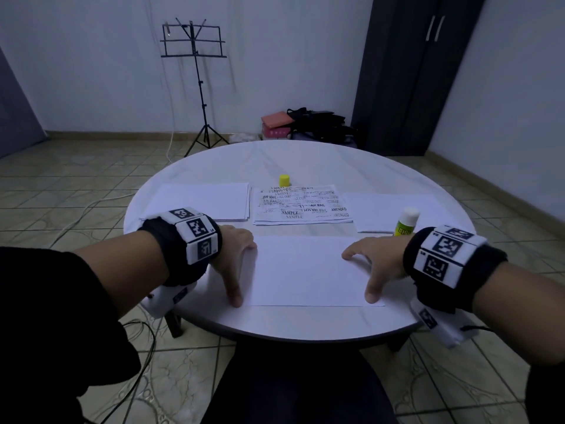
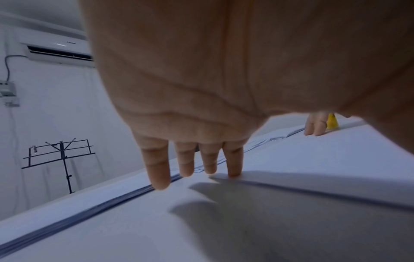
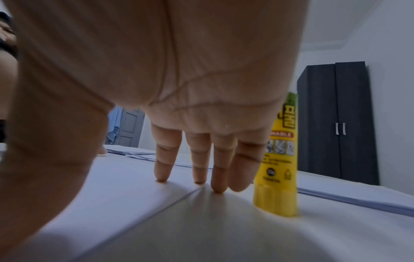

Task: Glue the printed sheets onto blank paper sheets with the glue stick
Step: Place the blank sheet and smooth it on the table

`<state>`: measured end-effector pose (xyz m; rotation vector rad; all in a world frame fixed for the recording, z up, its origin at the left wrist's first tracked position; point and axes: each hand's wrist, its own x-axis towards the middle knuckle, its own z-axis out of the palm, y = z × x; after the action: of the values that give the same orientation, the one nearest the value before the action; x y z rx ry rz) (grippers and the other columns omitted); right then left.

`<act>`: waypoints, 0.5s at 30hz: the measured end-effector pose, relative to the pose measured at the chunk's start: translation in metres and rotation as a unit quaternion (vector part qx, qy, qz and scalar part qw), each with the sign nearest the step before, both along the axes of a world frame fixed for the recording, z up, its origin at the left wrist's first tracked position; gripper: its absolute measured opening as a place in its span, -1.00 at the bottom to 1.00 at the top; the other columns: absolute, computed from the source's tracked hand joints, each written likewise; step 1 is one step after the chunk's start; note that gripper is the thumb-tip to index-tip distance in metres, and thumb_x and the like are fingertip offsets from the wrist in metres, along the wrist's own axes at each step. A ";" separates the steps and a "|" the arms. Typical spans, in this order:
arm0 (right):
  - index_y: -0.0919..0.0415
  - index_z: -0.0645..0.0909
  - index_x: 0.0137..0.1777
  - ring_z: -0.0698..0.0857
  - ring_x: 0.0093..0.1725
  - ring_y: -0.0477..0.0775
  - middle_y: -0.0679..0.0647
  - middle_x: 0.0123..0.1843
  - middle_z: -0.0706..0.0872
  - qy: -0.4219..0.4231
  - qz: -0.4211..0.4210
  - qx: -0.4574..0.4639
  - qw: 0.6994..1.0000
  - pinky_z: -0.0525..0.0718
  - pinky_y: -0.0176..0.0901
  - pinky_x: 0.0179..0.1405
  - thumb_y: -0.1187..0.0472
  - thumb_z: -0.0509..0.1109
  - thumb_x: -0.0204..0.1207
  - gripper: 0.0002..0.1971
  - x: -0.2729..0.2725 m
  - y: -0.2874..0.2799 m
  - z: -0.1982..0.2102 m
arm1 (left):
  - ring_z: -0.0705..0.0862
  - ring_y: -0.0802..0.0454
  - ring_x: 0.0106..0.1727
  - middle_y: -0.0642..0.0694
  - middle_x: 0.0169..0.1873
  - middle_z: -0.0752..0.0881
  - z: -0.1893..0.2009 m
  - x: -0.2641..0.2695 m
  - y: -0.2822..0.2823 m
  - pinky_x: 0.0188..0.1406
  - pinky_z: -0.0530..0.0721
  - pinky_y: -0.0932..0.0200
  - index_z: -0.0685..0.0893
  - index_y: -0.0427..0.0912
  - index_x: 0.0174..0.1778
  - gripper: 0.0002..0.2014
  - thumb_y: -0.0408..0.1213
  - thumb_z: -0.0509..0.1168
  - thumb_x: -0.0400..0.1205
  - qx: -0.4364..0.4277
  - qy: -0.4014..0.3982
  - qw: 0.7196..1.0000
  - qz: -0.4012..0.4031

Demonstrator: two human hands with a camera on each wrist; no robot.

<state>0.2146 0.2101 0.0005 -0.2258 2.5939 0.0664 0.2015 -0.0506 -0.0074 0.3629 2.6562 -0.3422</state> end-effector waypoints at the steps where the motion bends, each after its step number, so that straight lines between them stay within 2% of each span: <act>1: -0.08 0.22 0.59 0.43 0.45 0.08 -0.03 0.53 0.35 -0.005 0.001 0.003 1.000 0.46 -0.03 0.42 0.12 0.65 0.24 -0.06 0.000 0.001 0.000 | 0.29 0.02 0.55 0.04 0.51 0.34 0.000 0.000 0.000 0.55 0.28 0.05 0.24 0.00 0.56 0.15 0.25 0.62 0.10 -0.001 0.000 1.000 0.003; 5: -0.09 0.20 0.57 0.47 0.40 0.10 -0.04 0.49 0.38 -0.016 0.003 0.026 1.000 0.52 -0.04 0.35 0.12 0.66 0.23 -0.05 -0.002 -0.001 0.002 | 0.28 0.01 0.57 0.03 0.53 0.32 0.001 -0.001 0.001 0.55 0.29 0.01 0.20 0.04 0.58 0.18 0.25 0.62 0.08 -0.008 -0.010 1.000 0.016; 9: -0.10 0.17 0.54 0.51 0.26 0.11 -0.06 0.24 0.47 -0.018 -0.005 0.051 0.999 0.52 -0.08 0.26 0.07 0.68 0.17 0.00 -0.006 -0.005 0.005 | 0.30 0.02 0.56 0.03 0.53 0.31 0.002 0.000 0.002 0.52 0.32 0.04 0.18 0.05 0.58 0.17 0.23 0.63 0.10 -0.012 -0.013 1.000 0.024; 12: -0.11 0.15 0.54 0.52 0.29 0.12 -0.04 0.35 0.47 -0.021 -0.006 0.060 0.998 0.52 0.01 0.33 0.05 0.71 0.11 0.05 -0.008 -0.008 0.006 | 0.31 0.02 0.56 0.02 0.54 0.29 0.002 -0.001 0.004 0.51 0.34 0.04 0.16 0.08 0.59 0.19 0.23 0.63 0.08 -0.020 -0.022 0.999 0.034; 15: -0.13 0.12 0.55 0.52 0.25 0.13 -0.04 0.23 0.48 -0.026 -0.001 0.065 0.998 0.51 0.02 0.33 0.03 0.70 0.13 0.05 -0.007 -0.006 0.008 | 0.36 0.00 0.52 0.02 0.53 0.31 0.004 -0.002 0.005 0.48 0.38 0.03 0.14 0.11 0.59 0.21 0.24 0.63 0.06 -0.034 -0.030 0.998 0.044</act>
<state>0.2072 0.2042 0.0080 -0.1749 2.5267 0.2238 0.1995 -0.0453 -0.0038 0.2307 2.5853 -0.3864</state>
